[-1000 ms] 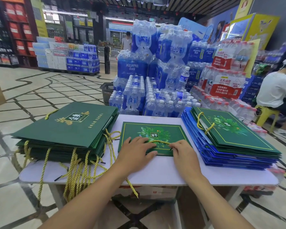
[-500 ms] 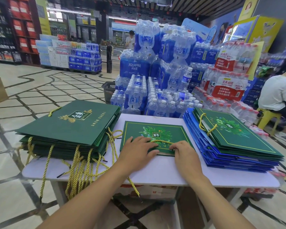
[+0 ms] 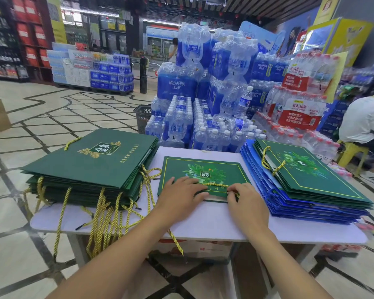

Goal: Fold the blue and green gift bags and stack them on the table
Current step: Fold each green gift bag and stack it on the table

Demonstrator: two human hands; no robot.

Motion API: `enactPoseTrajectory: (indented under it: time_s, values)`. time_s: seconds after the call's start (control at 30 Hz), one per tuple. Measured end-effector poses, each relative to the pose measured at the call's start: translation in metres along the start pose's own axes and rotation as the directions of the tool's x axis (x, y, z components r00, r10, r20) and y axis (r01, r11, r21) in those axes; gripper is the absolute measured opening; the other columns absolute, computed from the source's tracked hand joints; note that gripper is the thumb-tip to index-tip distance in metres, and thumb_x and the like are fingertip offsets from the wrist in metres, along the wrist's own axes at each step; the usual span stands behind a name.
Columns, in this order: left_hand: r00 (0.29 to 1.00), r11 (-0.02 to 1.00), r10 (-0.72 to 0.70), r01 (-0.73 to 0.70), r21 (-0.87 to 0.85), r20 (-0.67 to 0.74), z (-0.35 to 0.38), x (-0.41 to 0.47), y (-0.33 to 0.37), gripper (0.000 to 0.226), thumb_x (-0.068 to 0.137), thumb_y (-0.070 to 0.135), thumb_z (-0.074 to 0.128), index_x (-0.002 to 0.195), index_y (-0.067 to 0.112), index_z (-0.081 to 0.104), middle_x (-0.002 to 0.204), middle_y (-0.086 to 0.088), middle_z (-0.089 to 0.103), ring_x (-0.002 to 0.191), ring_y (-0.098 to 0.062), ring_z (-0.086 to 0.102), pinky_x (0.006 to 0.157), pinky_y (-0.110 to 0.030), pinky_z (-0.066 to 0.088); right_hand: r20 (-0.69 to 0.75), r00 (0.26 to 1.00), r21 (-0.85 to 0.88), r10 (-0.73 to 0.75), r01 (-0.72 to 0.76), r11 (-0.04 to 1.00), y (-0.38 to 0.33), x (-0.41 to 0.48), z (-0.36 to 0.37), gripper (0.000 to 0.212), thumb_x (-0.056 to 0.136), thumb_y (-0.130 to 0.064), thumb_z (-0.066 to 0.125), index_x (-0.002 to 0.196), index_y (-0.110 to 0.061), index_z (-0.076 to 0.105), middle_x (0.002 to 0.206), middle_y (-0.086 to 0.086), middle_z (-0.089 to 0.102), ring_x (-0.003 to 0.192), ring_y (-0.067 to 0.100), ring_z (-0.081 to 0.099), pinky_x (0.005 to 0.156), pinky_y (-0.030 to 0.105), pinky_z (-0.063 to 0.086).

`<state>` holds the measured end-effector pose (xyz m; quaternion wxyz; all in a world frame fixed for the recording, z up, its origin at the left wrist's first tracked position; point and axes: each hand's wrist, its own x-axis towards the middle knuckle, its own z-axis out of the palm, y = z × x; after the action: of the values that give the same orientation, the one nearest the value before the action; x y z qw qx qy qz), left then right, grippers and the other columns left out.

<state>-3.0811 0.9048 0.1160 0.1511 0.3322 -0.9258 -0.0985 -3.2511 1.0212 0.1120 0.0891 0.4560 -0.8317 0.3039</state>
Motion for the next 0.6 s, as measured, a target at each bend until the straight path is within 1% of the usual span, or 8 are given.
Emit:
enactPoseTrajectory:
  time_s: [0.2, 0.27, 0.3, 0.37, 0.43, 0.5, 0.53, 0.6]
  values:
    - [1.0, 1.0, -0.008, 0.008, -0.013, -0.005, 0.002, 0.001, -0.001, 0.044, 0.107, 0.058, 0.03, 0.142, 0.045, 0.055, 0.152, 0.018, 0.048, 0.149, -0.013, 0.031, 0.123, -0.05, 0.018, -0.001, 1.0, -0.044, 0.008, -0.008, 0.999, -0.004, -0.003, -0.004, 0.024, 0.1, -0.035, 0.049, 0.108, -0.035, 0.071, 0.106, -0.015, 0.057, 0.08, 0.012, 0.057, 0.057, 0.025, 0.039]
    - [1.0, 0.999, -0.022, 0.022, -0.037, -0.011, 0.002, 0.002, -0.002, 0.043, 0.108, 0.057, 0.029, 0.139, 0.046, 0.057, 0.151, 0.019, 0.05, 0.148, -0.011, 0.033, 0.123, -0.05, 0.019, -0.042, 0.999, -0.03, -0.003, 0.001, 1.0, -0.004, -0.005, -0.004, 0.025, 0.1, -0.034, 0.051, 0.114, -0.035, 0.071, 0.114, -0.015, 0.055, 0.077, 0.013, 0.056, 0.055, 0.023, 0.035]
    - [0.999, 0.998, -0.033, 0.032, -0.061, -0.022, 0.002, 0.002, -0.003, 0.043, 0.108, 0.057, 0.029, 0.135, 0.045, 0.06, 0.147, 0.019, 0.054, 0.144, -0.011, 0.038, 0.122, -0.051, 0.021, -0.084, 0.996, 0.002, -0.016, 0.017, 1.0, -0.005, -0.006, -0.005, 0.026, 0.099, -0.031, 0.054, 0.119, -0.034, 0.07, 0.121, -0.012, 0.053, 0.074, 0.013, 0.056, 0.053, 0.021, 0.032]
    - [0.997, 0.994, -0.056, 0.049, -0.103, -0.06, 0.001, 0.004, -0.005, 0.044, 0.109, 0.056, 0.026, 0.116, 0.038, 0.065, 0.123, 0.017, 0.066, 0.127, -0.012, 0.053, 0.118, -0.053, 0.029, -0.2, 0.979, 0.09, -0.05, 0.07, 0.993, -0.007, -0.009, -0.006, 0.034, 0.095, -0.023, 0.062, 0.128, -0.031, 0.065, 0.133, -0.006, 0.049, 0.068, 0.014, 0.055, 0.05, 0.017, 0.028]
    - [0.993, 0.992, -0.067, 0.057, -0.109, -0.096, 0.002, 0.006, -0.008, 0.044, 0.109, 0.056, 0.024, 0.094, 0.03, 0.057, 0.095, 0.012, 0.065, 0.106, -0.015, 0.059, 0.112, -0.053, 0.035, -0.301, 0.951, 0.159, -0.066, 0.118, 0.98, -0.009, -0.011, -0.01, 0.035, 0.093, -0.019, 0.066, 0.126, -0.028, 0.063, 0.134, -0.004, 0.047, 0.066, 0.014, 0.056, 0.048, 0.019, 0.03]
    - [0.991, 0.992, -0.066, 0.052, -0.115, -0.121, 0.004, 0.007, -0.009, 0.043, 0.109, 0.055, 0.024, 0.084, 0.03, 0.048, 0.083, 0.011, 0.058, 0.096, -0.016, 0.058, 0.109, -0.051, 0.037, -0.306, 0.95, 0.192, -0.066, 0.129, 0.973, -0.008, -0.011, -0.012, 0.019, 0.093, -0.02, 0.067, 0.11, -0.028, 0.063, 0.117, -0.007, 0.055, 0.065, 0.011, 0.056, 0.048, 0.023, 0.035]
    - [0.99, 0.991, -0.059, 0.043, -0.124, -0.13, 0.004, 0.008, -0.009, 0.043, 0.109, 0.055, 0.024, 0.081, 0.03, 0.045, 0.08, 0.011, 0.056, 0.092, -0.015, 0.056, 0.108, -0.051, 0.038, -0.277, 0.959, 0.192, -0.059, 0.115, 0.975, -0.008, -0.011, -0.012, 0.01, 0.094, -0.024, 0.067, 0.1, -0.03, 0.063, 0.101, -0.012, 0.06, 0.065, 0.008, 0.056, 0.049, 0.023, 0.036]
    - [0.988, 0.992, -0.045, 0.027, -0.126, -0.146, 0.005, 0.009, -0.01, 0.043, 0.109, 0.056, 0.025, 0.079, 0.031, 0.042, 0.078, 0.011, 0.054, 0.087, -0.014, 0.053, 0.107, -0.051, 0.039, -0.203, 0.979, 0.169, -0.03, 0.065, 0.984, -0.007, -0.01, -0.01, 0.006, 0.094, -0.033, 0.066, 0.089, -0.033, 0.064, 0.072, -0.015, 0.061, 0.063, 0.002, 0.056, 0.049, 0.023, 0.035]
